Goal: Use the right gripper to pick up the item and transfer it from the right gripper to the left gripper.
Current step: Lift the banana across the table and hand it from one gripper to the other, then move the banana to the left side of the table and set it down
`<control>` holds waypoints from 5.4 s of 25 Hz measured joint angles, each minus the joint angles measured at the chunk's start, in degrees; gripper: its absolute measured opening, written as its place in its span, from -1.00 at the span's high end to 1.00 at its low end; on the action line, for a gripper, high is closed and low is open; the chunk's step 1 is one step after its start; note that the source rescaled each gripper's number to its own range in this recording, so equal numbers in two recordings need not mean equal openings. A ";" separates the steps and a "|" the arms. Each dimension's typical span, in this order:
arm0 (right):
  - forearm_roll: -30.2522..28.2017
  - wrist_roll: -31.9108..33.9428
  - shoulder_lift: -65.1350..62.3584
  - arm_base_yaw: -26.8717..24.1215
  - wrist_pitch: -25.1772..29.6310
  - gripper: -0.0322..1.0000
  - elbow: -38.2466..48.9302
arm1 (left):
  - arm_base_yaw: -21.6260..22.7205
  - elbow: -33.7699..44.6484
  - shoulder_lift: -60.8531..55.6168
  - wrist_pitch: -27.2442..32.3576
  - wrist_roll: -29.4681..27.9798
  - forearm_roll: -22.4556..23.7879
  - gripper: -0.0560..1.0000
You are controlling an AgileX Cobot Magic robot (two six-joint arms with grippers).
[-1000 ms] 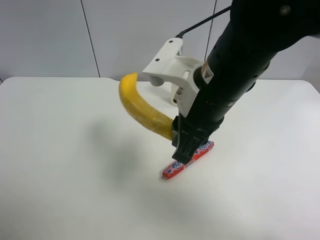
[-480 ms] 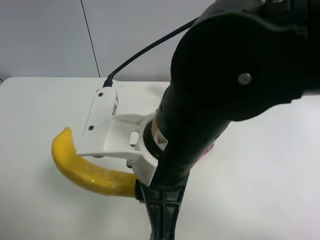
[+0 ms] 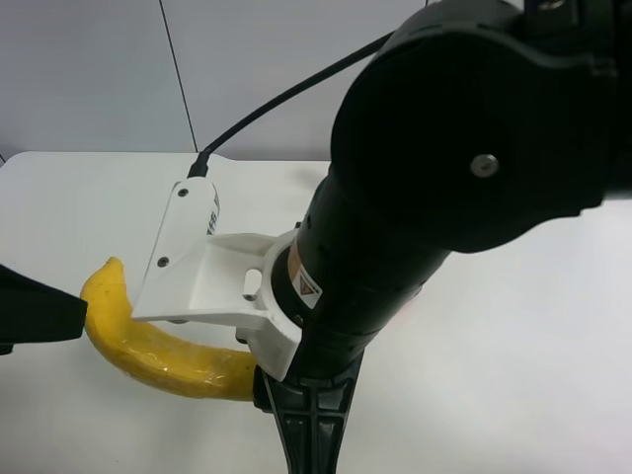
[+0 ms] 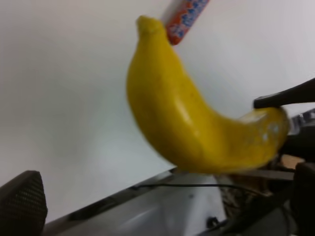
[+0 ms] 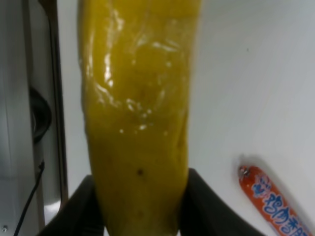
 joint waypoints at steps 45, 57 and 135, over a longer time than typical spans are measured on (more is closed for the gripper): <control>2.96 0.00 0.06 0.04 -10.18 -0.56 -0.18 | 0.00 -0.29 12.94 1.05 8.04 -25.36 0.89; 0.09 0.22 -6.41 0.04 -4.12 -0.99 -0.18 | 0.00 -0.29 12.94 1.11 8.04 -25.41 0.89; -4.60 27.17 -89.85 -49.84 11.18 -1.00 33.56 | 0.00 -0.29 17.28 -14.21 11.89 -25.59 0.89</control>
